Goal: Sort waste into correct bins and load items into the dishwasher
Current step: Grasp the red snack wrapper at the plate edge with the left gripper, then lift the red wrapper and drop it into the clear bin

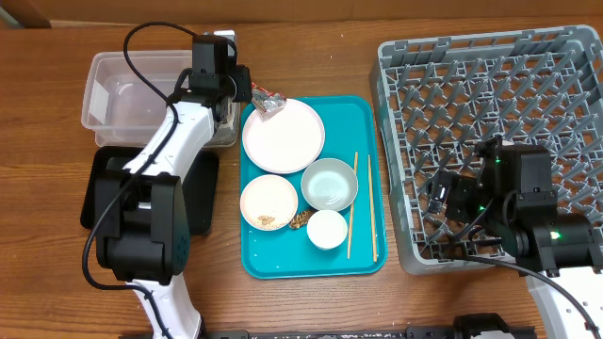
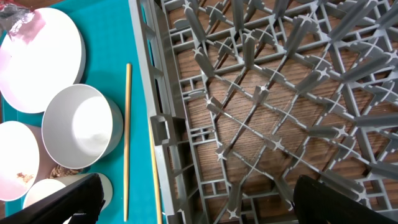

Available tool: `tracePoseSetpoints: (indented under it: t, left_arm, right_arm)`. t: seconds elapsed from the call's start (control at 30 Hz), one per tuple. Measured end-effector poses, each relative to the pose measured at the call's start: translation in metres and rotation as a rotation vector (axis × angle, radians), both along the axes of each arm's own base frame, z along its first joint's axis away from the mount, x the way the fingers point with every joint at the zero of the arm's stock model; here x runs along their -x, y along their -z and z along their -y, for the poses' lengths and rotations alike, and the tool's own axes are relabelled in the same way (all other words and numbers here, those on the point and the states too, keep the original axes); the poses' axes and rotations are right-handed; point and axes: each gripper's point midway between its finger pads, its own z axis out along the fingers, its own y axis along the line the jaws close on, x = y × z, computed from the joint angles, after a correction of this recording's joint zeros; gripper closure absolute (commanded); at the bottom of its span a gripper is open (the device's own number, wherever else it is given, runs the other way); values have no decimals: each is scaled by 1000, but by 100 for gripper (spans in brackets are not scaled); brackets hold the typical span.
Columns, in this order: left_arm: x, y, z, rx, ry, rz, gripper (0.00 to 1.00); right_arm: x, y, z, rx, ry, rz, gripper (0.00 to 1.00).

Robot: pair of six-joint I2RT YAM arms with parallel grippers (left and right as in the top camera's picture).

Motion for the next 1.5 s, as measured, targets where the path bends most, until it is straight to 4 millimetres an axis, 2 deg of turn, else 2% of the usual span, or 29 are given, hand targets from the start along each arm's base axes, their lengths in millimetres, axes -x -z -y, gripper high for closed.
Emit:
tracePoseSetpoints:
  t: [0.13,0.23,0.3,0.47,0.6,0.73,0.83,1.1,1.2,1.3,1.5]
  left_arm:
    - [5,-2,1,-1,5,-20,64]
    - [12,-9,12,5,31,-35,61]
    - [19,-14,26,7,64,-47,57]
    - [37,-13,71,-18,168,-77,56]
    - [43,-12,90,-47,179,-75,58]
    - [46,-9,86,-14,84,-98,65]
    - [47,-8,82,26,7,-113,60]
    - [39,9,80,131,-146,-125,60]
    - [35,18,79,147,-180,-127,53]
    - [32,26,78,170,-221,-130,59]
    - [27,46,79,195,-269,-144,57]
  right_arm:
    - [0,0,0,-1,0,0,0]
    - [0,0,0,0,-1,0,0]
    - [0,0,0,0,-1,1,0]
    - [-1,0,0,0,-1,3,0]
    - [0,0,0,0,0,2,0]
    - [-1,0,0,-1,0,3,0]
    - [-1,0,0,-1,0,3,0]
    - [-1,0,0,-1,0,3,0]
    - [-1,0,0,-1,0,3,0]
    - [-1,0,0,-1,0,3,0]
    - [-1,0,0,-1,0,3,0]
